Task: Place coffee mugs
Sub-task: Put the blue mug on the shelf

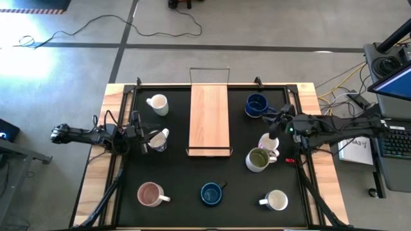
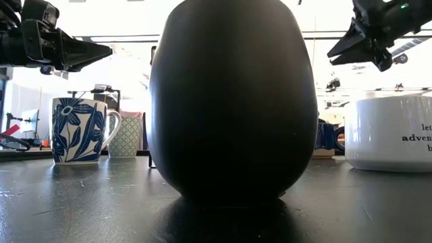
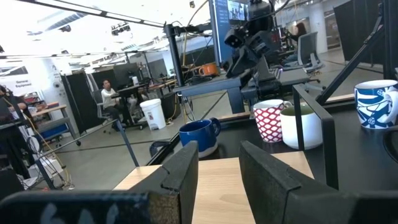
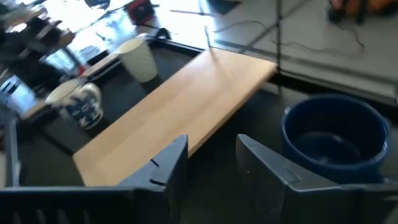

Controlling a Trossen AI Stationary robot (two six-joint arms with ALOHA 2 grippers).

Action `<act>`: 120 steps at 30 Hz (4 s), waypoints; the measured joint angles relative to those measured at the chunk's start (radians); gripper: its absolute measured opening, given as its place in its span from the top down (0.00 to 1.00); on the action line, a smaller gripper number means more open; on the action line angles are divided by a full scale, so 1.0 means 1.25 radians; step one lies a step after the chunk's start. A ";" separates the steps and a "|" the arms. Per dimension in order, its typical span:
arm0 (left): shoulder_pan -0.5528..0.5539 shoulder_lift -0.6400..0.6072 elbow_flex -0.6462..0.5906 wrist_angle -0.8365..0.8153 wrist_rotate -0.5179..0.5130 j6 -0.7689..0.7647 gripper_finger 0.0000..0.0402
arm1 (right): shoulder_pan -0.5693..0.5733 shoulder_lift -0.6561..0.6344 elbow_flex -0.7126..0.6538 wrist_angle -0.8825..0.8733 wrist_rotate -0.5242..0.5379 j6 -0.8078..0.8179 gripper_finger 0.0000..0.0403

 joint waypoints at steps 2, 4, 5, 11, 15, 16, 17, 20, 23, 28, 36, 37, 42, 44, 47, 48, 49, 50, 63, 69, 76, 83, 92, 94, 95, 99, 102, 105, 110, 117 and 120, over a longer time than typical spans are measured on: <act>0.000 0.000 0.000 0.000 0.000 0.000 0.75 | -0.021 0.011 0.000 0.000 -0.001 0.032 0.66; 0.000 0.000 0.000 0.000 0.000 0.000 0.75 | -0.038 0.028 0.004 -0.002 -0.011 0.038 0.65; 0.000 0.000 0.000 0.000 0.000 0.000 0.75 | -0.046 0.040 0.009 -0.001 -0.022 0.039 0.65; 0.000 0.000 0.000 0.000 0.000 0.000 0.75 | -0.087 0.130 0.058 -0.014 -0.028 0.044 0.65; 0.000 0.000 0.000 0.000 0.000 0.000 0.75 | -0.122 0.185 0.100 -0.101 -0.035 0.075 0.65; 0.000 0.000 0.000 0.000 0.000 0.000 0.75 | -0.134 0.198 0.114 -0.128 -0.034 0.084 0.65; 0.000 0.000 0.000 0.000 0.000 0.000 0.75 | -0.145 0.211 0.128 -0.149 -0.031 0.086 0.65; 0.000 0.000 0.000 0.000 0.000 0.000 0.75 | -0.183 0.252 0.156 -0.220 -0.044 0.086 0.65; 0.000 0.000 0.000 0.000 0.000 0.000 0.75 | -0.226 0.285 0.178 -0.240 -0.085 0.074 0.65; 0.000 0.000 0.000 0.000 0.000 0.000 0.75 | -0.305 0.322 0.193 -0.243 -0.188 -0.012 0.65; 0.000 0.000 0.000 0.000 0.000 0.000 0.75 | -0.396 0.373 0.211 -0.239 -0.276 -0.175 0.65; 0.000 0.000 0.000 0.000 0.000 0.000 0.75 | -0.402 0.380 0.217 -0.238 -0.276 -0.197 0.65; 0.000 0.000 0.000 0.000 0.000 0.000 0.75 | -0.418 0.433 0.251 -0.239 -0.279 -0.299 0.67; 0.000 0.000 0.000 0.000 0.000 0.000 0.75 | -0.418 0.461 0.268 -0.239 -0.279 -0.334 0.68; 0.000 0.000 0.000 0.000 0.000 0.000 0.75 | -0.418 0.514 0.299 -0.250 -0.280 -0.379 0.68; 0.000 0.000 0.000 0.000 0.000 0.000 0.75 | -0.418 0.533 0.312 -0.257 -0.279 -0.390 0.68; 0.000 0.000 0.000 0.000 0.000 0.000 0.75 | -0.419 0.551 0.325 -0.266 -0.279 -0.398 0.68; 0.000 0.000 0.000 0.000 0.000 0.000 0.75 | -0.421 0.571 0.338 -0.278 -0.280 -0.406 0.68; 0.000 0.000 0.000 0.000 0.000 0.000 0.75 | -0.483 0.736 0.428 -0.325 -0.285 -0.494 0.69; 0.000 0.000 0.000 0.000 0.000 0.000 0.75 | -0.499 0.759 0.428 -0.327 -0.342 -0.510 0.79; 0.000 0.000 0.000 0.000 0.000 0.000 0.75 | -0.499 0.759 0.428 -0.329 -0.375 -0.553 0.96; 0.000 0.000 0.000 0.000 0.000 0.000 0.75 | -0.494 0.758 0.480 -0.366 -0.459 -0.585 0.96; 0.000 0.000 0.000 0.000 0.000 0.000 0.75 | -0.451 0.758 0.614 -0.434 -0.450 -0.666 0.96; 0.000 0.000 0.000 0.000 0.000 0.000 0.75 | -0.433 0.758 0.643 -0.433 -0.449 -0.675 0.96; 0.000 0.000 0.000 0.000 0.000 0.000 0.75 | -0.422 0.759 0.656 -0.433 -0.448 -0.679 0.96; 0.000 0.000 0.000 0.000 0.000 0.000 0.75 | -0.377 0.772 0.699 -0.430 -0.448 -0.704 0.97; 0.000 0.000 0.000 0.000 0.000 0.000 0.75 | -0.351 0.793 0.722 -0.428 -0.450 -0.710 0.97; 0.000 0.000 0.000 0.000 0.000 0.000 0.75 | -0.333 0.827 0.740 -0.422 -0.447 -0.714 0.97; 0.000 0.000 0.000 0.000 0.000 0.000 0.75 | -0.320 0.897 0.770 -0.424 -0.447 -0.746 0.97; 0.000 0.000 0.000 0.000 0.000 0.000 0.75 | -0.323 0.957 0.819 -0.428 -0.446 -0.757 0.97; 0.000 0.000 0.000 0.000 0.000 0.000 0.75 | -0.322 0.971 0.839 -0.426 -0.447 -0.758 0.97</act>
